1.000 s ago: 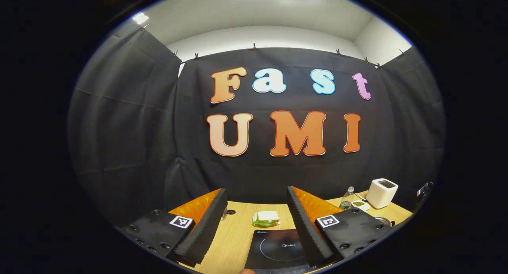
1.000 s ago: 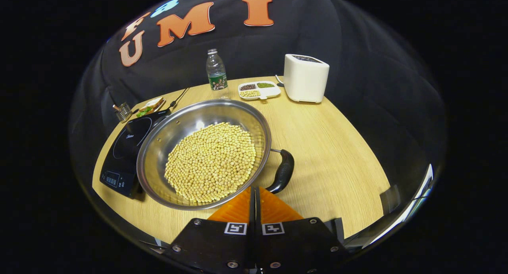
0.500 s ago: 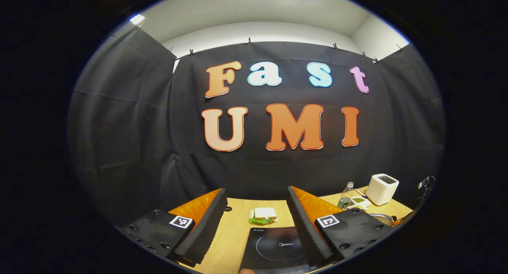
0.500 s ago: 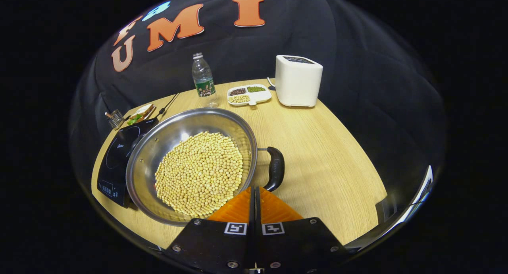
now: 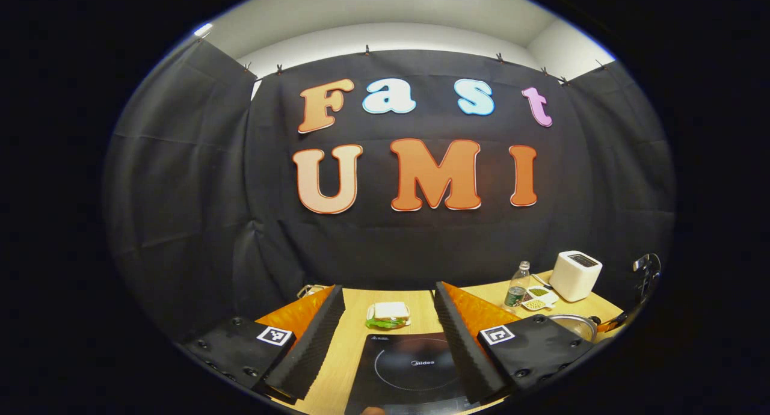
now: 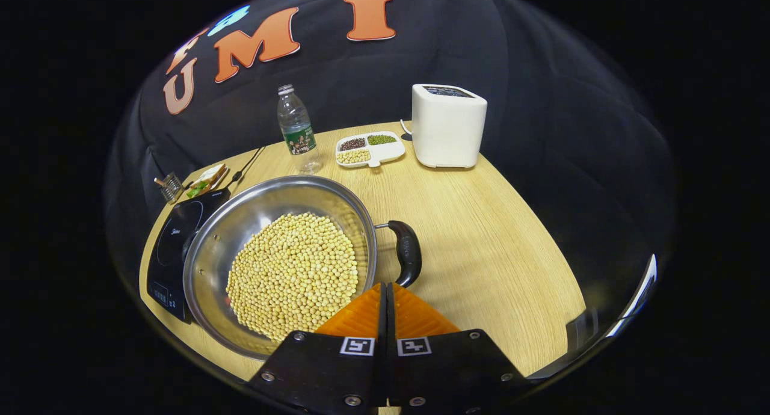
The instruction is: First push the handle of the pot to place it horizontally, then grasp the pot with both hands and set it on the induction cooktop.
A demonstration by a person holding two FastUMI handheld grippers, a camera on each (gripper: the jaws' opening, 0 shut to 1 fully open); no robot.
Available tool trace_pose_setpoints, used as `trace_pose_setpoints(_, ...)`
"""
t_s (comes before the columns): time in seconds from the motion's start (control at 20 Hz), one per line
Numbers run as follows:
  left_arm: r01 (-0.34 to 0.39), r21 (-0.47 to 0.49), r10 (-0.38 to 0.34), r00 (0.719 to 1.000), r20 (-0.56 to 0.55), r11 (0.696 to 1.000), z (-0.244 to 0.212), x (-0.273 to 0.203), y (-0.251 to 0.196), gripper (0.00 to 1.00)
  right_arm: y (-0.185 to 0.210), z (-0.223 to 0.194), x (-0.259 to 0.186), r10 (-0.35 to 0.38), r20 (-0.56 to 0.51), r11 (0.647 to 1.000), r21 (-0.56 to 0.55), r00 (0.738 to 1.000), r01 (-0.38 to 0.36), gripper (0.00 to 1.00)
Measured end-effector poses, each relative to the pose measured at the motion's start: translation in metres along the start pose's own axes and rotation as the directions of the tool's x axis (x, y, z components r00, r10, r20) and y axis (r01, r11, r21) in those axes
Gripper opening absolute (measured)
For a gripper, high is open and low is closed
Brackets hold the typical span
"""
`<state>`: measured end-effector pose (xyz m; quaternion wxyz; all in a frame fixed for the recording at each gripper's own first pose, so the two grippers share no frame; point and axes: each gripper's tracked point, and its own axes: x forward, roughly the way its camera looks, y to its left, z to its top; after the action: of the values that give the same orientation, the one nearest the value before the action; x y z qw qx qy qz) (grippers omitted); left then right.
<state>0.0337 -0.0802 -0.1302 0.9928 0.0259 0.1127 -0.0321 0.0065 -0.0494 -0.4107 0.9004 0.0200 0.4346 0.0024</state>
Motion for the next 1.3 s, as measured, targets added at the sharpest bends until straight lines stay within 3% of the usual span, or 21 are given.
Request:
trace_pose_setpoints(0.45, 0.110, -0.026, -0.112, 0.985, -0.132, 0.994, -0.070, 0.006, -0.073, 0.97, -0.003, 0.011, 0.010, 0.040, 0.002, 0.999, -0.007, 0.999, -0.040, 0.00)
trace_pose_setpoints(0.85, 0.164, -0.090, -0.183, 0.942, -0.280, 0.982, -0.146, 0.012, -0.128, 0.98, -0.003, 0.021, 0.020, 0.064, 0.016, 0.998, -0.013, 0.998, -0.063, 0.00)
trace_pose_setpoints(1.15, 0.176, -0.161, -0.223, 0.906, -0.359, 0.971, -0.192, 0.016, -0.165, 0.98, -0.005, 0.032, 0.023, 0.039, 0.067, 0.999, -0.037, 0.997, -0.037, 0.00)
trace_pose_setpoints(1.2, 0.180, -0.166, -0.230, 0.901, -0.368, 0.969, -0.199, 0.017, -0.172, 0.98, -0.008, 0.032, 0.023, 0.029, 0.080, 0.998, -0.053, 0.996, -0.025, 0.01)
trace_pose_setpoints(1.3, 0.190, -0.174, -0.244, 0.889, -0.386, 0.966, -0.212, 0.019, -0.185, 0.98, -0.014, 0.041, 0.021, -0.002, 0.113, 0.998, -0.067, 0.994, 0.009, 0.14)
